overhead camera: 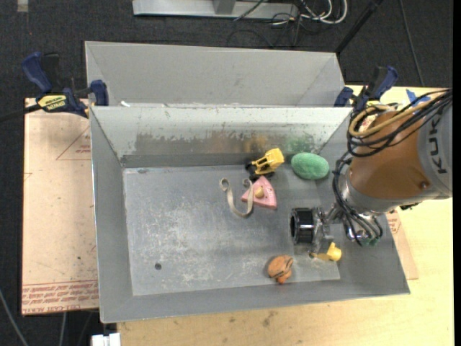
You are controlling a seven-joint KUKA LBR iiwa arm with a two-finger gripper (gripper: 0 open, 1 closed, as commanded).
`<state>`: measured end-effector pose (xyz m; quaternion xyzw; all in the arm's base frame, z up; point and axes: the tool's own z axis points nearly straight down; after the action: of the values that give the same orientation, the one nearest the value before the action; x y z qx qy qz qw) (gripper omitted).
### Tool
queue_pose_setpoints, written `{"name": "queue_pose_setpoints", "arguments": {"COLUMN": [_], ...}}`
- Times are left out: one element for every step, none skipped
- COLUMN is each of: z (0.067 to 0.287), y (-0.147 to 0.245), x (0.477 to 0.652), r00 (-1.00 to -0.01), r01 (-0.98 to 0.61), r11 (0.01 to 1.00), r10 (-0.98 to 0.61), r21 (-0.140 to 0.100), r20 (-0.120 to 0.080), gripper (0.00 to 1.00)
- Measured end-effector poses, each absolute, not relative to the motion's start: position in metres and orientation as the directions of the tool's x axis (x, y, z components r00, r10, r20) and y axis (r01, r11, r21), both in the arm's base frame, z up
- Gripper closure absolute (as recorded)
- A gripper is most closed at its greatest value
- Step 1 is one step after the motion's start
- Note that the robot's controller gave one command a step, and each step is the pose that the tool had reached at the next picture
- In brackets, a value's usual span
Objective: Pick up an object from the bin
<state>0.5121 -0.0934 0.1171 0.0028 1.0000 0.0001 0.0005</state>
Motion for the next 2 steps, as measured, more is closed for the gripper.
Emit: {"name": "queue_pose_setpoints", "arguments": {"z": [0.1574,0.1553], "y": [-0.0932,-0.0929], "x": [0.5106,0.51], "r00": [-1.0,-1.0], "r01": [0.001,-0.001], "r11": [1.0,1.0], "r10": [0.001,-0.001], "r21": [-0.001,0.0], "r20": [-0.006,-0.002], "gripper": [0.0,0.0]}}
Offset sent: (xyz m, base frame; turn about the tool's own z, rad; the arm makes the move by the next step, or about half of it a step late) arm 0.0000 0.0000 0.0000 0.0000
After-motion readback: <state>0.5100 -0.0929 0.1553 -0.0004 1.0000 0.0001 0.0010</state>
